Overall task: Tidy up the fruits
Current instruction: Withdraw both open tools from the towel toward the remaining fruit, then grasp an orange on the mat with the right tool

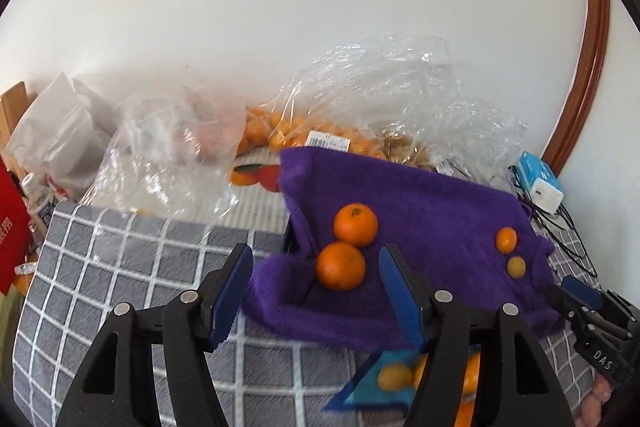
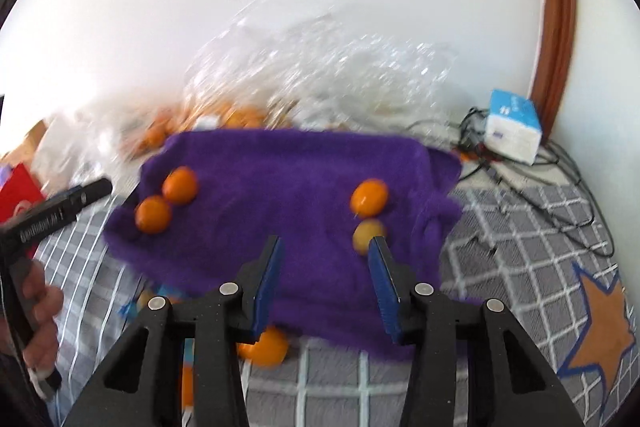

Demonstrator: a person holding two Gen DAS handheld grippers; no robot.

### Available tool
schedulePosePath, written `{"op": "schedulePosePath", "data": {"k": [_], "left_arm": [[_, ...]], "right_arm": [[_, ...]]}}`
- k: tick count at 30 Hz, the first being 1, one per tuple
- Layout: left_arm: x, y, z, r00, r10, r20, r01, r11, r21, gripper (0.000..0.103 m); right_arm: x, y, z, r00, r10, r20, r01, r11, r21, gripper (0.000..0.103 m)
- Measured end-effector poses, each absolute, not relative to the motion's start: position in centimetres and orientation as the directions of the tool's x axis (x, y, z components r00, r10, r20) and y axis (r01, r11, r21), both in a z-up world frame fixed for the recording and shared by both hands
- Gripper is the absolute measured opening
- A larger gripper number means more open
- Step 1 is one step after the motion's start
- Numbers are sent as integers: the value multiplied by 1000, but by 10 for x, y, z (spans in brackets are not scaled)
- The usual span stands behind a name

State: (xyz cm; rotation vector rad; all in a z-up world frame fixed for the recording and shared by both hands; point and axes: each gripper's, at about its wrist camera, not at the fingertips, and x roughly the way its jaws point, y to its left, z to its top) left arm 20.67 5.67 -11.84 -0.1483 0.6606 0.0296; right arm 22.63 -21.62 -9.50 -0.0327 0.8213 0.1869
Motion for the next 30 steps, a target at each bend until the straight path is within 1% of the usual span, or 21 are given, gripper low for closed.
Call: {"op": "schedulePosePath", "data": {"k": [3, 8, 12, 16, 17, 19, 20, 21, 24, 25, 26, 30], "left_arm": [[185, 68, -127, 774, -16, -633, -80, 989, -124, 64], [158, 79, -155, 729, -22, -684, -80, 990, -117, 64], [143, 83, -176, 698, -33, -715, -70, 991, -114, 64], [136, 90, -191, 684, -83, -725, -62, 983, -171, 64], [135, 90, -192, 680, -78, -729, -61, 985, -162, 63], [132, 89, -190, 685, -90, -723, -42, 986, -162, 67], [132, 88, -191, 680, -100, -726, -34, 985, -168, 72], [133, 86, -191, 680, -99, -727, -28, 987, -161, 74], [133, 81, -190, 680, -82, -728, -30, 990, -140, 75], [133, 80, -190, 677, -76, -732, -32, 991, -133, 75], [133, 81, -190, 676, -74, -733, -34, 991, -131, 75], [134, 81, -189, 678, -68, -732, -43, 990, -132, 75]], "right_arm": [[206, -209, -106, 650, 167, -742, -218, 976, 28, 45], [189, -203, -129, 590, 220, -776, -274, 960, 64, 45], [186, -195, -142, 568, 214, -795, -314, 949, 31, 45], [191, -187, -150, 556, 181, -811, -323, 946, -11, 47], [194, -186, -153, 551, 173, -816, -325, 945, -20, 47], [197, -184, -157, 547, 164, -821, -325, 945, -28, 48], [198, -183, -159, 549, 156, -821, -321, 946, -35, 49], [200, -183, -160, 548, 151, -823, -319, 947, -39, 49], [201, -181, -161, 555, 140, -820, -309, 950, -48, 49], [202, -180, -161, 557, 138, -819, -308, 950, -50, 43], [201, -180, -161, 558, 140, -818, -312, 949, -50, 31], [195, -184, -161, 570, 126, -812, -294, 954, -58, 31]]}}
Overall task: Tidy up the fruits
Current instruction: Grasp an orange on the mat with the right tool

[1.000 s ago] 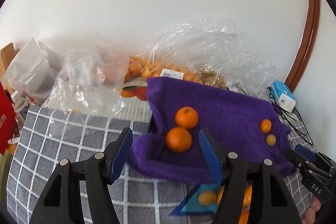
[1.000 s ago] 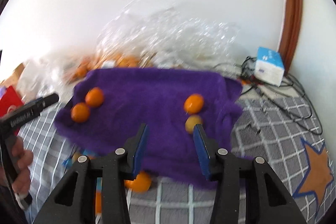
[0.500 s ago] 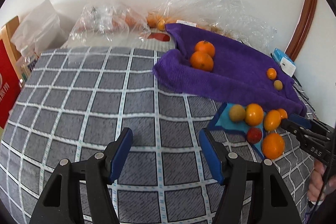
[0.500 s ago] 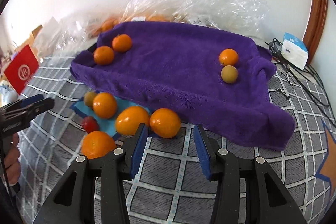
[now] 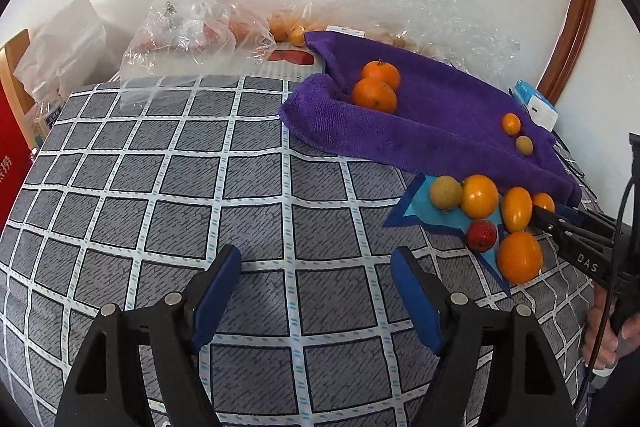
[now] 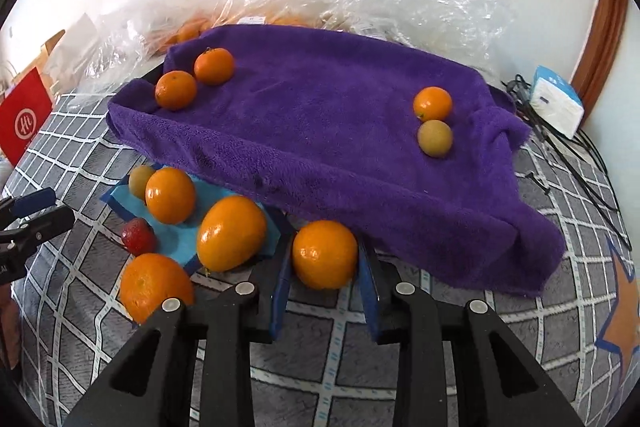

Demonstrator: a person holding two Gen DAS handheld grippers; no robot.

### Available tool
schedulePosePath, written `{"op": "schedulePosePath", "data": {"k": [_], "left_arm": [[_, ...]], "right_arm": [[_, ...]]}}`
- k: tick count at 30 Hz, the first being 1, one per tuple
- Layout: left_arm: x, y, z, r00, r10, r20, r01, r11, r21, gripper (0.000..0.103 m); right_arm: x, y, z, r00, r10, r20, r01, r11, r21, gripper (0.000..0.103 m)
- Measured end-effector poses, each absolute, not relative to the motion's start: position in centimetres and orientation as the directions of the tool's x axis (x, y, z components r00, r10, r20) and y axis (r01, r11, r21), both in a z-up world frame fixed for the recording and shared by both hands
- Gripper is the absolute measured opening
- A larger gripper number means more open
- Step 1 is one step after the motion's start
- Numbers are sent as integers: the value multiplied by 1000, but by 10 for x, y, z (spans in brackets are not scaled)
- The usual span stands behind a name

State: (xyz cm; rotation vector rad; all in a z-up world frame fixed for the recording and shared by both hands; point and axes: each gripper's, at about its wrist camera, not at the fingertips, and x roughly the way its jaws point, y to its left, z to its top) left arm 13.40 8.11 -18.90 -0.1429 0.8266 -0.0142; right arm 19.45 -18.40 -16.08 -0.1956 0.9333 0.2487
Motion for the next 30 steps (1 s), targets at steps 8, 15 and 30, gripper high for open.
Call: {"op": "schedulePosePath", "data": {"k": [8, 15, 30], "left_arm": [[131, 89, -187, 684, -119, -719, -38, 980, -198, 74], [128, 77, -180, 648, -134, -750, -11, 983, -186, 74], [169, 7, -166, 650, -102, -753, 72, 995, -73, 75]], "right_arm": [[176, -216, -154, 578, 92, -811, -177, 984, -14, 31], [168, -236, -154, 584, 72, -809, -125, 992, -2, 31], [161, -245, -158, 612, 100, -785, -128, 991, 27, 31]]}}
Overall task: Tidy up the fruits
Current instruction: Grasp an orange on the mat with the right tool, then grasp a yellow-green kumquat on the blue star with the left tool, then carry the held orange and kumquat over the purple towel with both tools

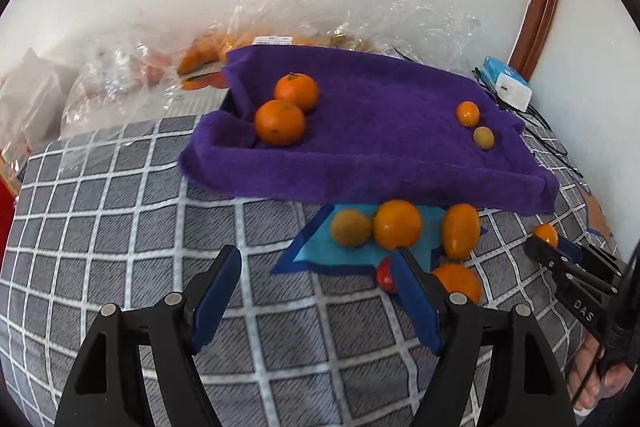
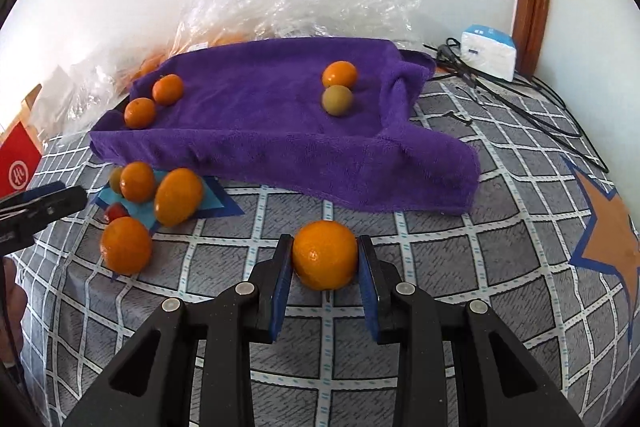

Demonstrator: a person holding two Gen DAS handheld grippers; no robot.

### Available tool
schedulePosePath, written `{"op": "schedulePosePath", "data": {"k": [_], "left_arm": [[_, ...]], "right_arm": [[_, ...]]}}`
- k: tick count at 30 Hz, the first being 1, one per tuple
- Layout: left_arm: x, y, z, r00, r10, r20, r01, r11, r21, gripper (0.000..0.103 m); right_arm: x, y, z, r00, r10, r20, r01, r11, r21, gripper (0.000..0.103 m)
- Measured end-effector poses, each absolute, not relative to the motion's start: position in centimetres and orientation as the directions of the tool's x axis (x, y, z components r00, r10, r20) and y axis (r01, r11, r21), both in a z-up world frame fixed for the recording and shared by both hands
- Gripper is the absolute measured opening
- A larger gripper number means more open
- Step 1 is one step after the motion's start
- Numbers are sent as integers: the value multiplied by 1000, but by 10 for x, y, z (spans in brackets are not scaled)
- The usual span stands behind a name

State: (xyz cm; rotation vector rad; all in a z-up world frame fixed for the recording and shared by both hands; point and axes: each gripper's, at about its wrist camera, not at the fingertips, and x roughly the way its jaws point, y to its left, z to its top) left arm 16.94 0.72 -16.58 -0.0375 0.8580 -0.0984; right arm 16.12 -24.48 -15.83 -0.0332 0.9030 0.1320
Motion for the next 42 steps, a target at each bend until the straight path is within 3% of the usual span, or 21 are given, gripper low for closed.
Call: {"op": "schedulePosePath", "data": {"k": [4, 7, 9, 13, 16, 17, 19, 20, 30, 42], "left_arm": [[182, -3, -170, 660, -74, -747, 81, 996, -28, 71], [188, -5, -175, 656, -74, -751, 93, 996, -17, 62], [191, -4, -178, 654, -63, -754, 89, 996, -6, 48], [197, 0, -184, 627, -127, -769, 98, 992, -84, 43], [199, -7, -185, 635, -110, -765, 110, 993, -51, 43], [199, -9, -185, 638, -107, -763, 113, 993, -45, 40], [197, -9, -186, 640, -130, -757, 127, 990, -62, 25], [197, -9, -186, 637, -140, -758, 135, 988, -69, 23], [178, 24, -176, 697, -205, -687, 99, 977, -191, 23], [171, 45, -164, 785, -167, -597, 26, 971, -237, 23]], "right_arm": [[163, -248, -160, 611, 91, -786, -105, 994, 33, 31], [163, -250, -160, 611, 94, -786, -103, 994, 39, 31], [164, -250, -161, 610, 93, -787, -103, 994, 37, 31], [164, -247, -162, 610, 87, -788, -113, 993, 22, 31], [164, -247, -162, 608, 91, -789, -121, 992, 21, 31], [164, -247, -162, 608, 93, -789, -121, 992, 24, 31], [164, -248, -162, 606, 99, -789, -121, 992, 31, 31], [164, -249, -162, 606, 102, -789, -120, 992, 36, 31], [164, -253, -161, 608, 130, -783, -127, 990, 66, 31], [156, -255, -155, 643, 149, -751, -120, 988, 93, 31]]}}
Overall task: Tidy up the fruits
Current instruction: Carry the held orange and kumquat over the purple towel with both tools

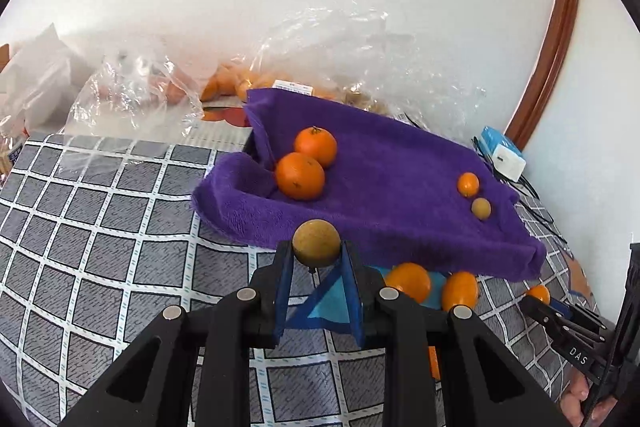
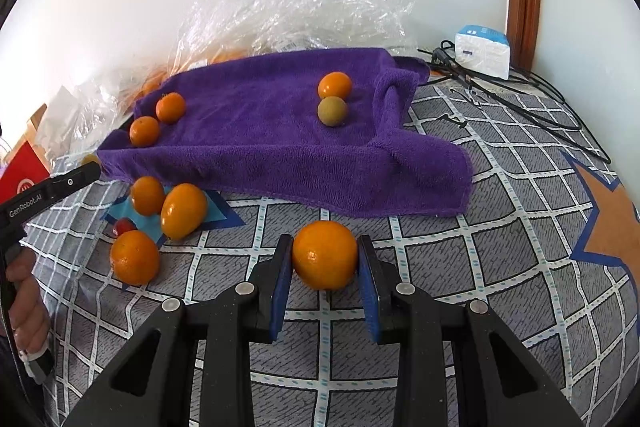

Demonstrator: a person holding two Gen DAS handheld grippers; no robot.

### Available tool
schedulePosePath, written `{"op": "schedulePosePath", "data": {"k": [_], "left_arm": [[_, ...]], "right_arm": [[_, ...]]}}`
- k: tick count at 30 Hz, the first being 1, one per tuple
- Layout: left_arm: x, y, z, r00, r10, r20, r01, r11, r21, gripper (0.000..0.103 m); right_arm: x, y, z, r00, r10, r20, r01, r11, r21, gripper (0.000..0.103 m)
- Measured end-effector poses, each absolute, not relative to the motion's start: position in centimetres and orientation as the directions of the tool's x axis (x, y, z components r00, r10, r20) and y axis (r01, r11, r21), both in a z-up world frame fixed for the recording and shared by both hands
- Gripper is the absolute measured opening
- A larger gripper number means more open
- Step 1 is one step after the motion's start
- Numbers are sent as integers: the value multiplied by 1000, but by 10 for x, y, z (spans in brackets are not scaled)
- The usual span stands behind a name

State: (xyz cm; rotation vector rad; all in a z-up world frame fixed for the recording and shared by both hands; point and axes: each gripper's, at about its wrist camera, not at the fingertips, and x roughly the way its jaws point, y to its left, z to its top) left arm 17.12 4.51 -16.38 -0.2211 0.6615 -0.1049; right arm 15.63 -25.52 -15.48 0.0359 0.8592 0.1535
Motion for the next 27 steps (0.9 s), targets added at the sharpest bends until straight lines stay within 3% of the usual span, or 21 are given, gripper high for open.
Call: {"op": "schedulePosePath", "data": {"k": [27], "left_arm": [[156, 67, -146, 849, -134, -512, -29, 954, -298, 23]], "right_arm": [[151, -269, -131, 703, 104, -704, -42, 994, 105, 31]]}}
